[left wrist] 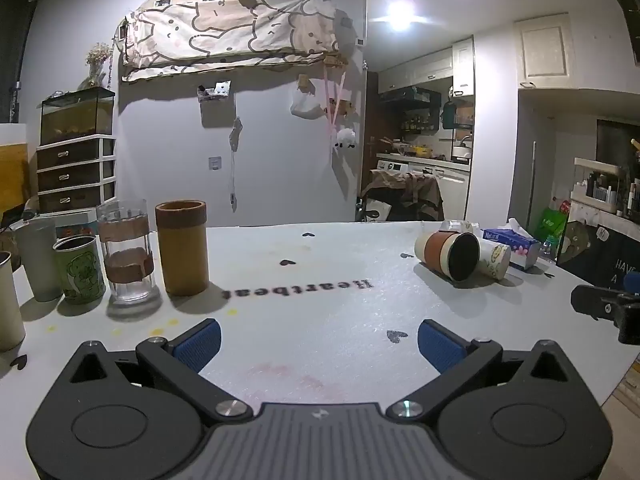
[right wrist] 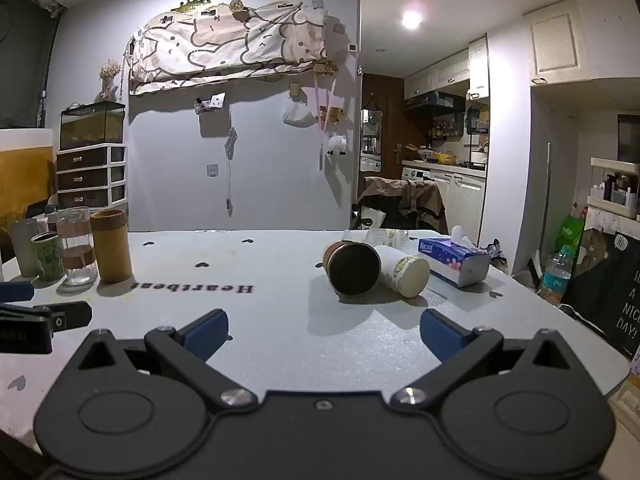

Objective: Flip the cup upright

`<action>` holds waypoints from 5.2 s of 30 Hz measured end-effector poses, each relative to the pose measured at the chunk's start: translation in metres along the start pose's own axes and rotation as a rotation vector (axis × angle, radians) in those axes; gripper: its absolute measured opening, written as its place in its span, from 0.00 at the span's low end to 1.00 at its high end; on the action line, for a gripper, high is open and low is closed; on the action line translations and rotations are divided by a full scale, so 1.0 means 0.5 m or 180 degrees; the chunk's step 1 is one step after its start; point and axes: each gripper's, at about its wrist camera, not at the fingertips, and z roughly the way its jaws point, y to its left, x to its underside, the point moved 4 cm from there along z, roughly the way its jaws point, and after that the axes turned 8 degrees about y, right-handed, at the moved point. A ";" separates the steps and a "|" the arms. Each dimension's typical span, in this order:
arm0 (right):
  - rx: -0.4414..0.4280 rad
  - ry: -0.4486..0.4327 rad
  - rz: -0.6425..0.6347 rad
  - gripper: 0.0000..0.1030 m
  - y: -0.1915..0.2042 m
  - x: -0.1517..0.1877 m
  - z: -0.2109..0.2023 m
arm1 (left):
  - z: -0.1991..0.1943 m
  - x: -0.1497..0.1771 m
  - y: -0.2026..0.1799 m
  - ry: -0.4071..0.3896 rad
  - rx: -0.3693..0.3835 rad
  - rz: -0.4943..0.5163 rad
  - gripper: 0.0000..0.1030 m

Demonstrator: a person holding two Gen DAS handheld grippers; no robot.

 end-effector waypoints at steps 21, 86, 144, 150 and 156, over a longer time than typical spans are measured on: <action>-0.0011 0.0014 0.0033 1.00 -0.002 0.013 0.001 | 0.010 0.013 0.004 0.0010 0.0004 -0.0023 1.00; -0.0048 0.0036 0.0042 1.00 0.017 0.010 -0.002 | 0.004 0.012 -0.006 0.0011 0.0006 -0.0041 1.00; 0.0056 0.0709 -0.0823 0.81 -0.046 -0.154 0.602 | 0.010 0.072 0.022 0.0202 0.0223 -0.0132 1.00; -0.0059 0.0662 -0.1053 0.81 -0.017 -0.138 0.560 | 0.008 0.070 0.026 0.0162 0.0230 -0.0165 1.00; -0.0428 0.0631 -0.1096 0.81 0.043 -0.101 0.462 | 0.004 0.066 0.035 0.0131 0.0179 -0.0183 1.00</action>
